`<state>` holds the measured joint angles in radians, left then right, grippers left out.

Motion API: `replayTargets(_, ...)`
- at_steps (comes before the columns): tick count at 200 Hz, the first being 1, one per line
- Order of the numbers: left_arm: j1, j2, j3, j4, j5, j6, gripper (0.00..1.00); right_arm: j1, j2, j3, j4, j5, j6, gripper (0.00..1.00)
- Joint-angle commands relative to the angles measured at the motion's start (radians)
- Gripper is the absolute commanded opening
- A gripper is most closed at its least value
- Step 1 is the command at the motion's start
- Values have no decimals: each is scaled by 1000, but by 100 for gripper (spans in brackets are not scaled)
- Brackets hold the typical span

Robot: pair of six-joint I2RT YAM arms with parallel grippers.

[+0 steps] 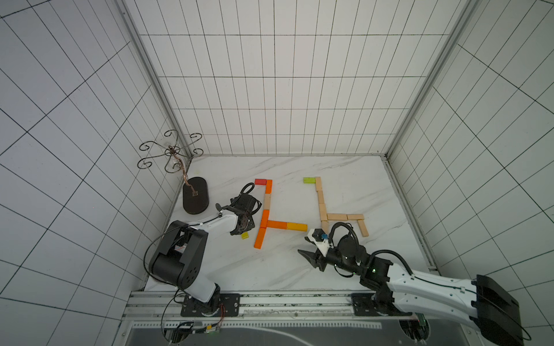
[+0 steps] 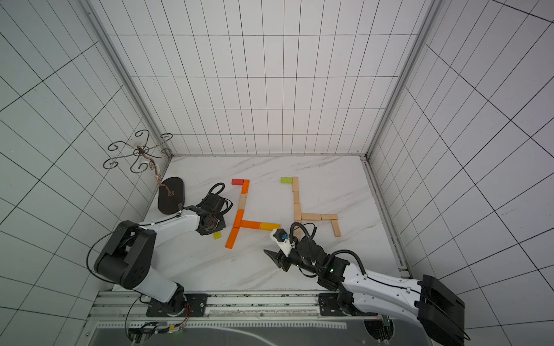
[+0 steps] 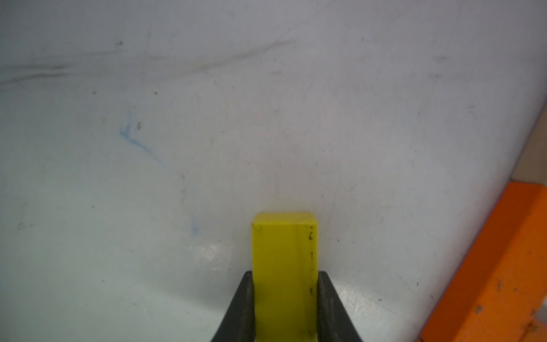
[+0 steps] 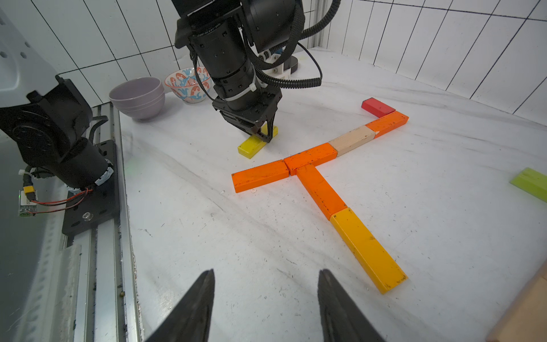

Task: Assemble a giraffe with building blocks
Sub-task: Pick up the building block from the center of the board.

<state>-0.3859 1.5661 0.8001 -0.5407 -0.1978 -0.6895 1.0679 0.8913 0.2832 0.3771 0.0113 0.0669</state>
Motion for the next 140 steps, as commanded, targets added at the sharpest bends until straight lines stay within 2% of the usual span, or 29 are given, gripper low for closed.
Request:
replayTargets(1, -21, -31, -30, -21, 22, 10, 20, 7, 8, -4, 28, 3, 13, 57)
replayTargets(51, -82, -197, -25, -139, 10, 37, 15, 7, 2, -7, 25, 4, 14, 56)
replayTargets(83, -115, -331, 37, -270, -28, 54, 14, 9, -5, -9, 20, 18, 23, 56)
replayTargets(109, -137, -413, 100, -346, -8, 100, 14, 10, 0, -4, 16, 31, 30, 56)
replayTargets(140, -252, -438, 190, -396, -15, 123, 14, 23, -5, -2, 8, 77, 46, 56)
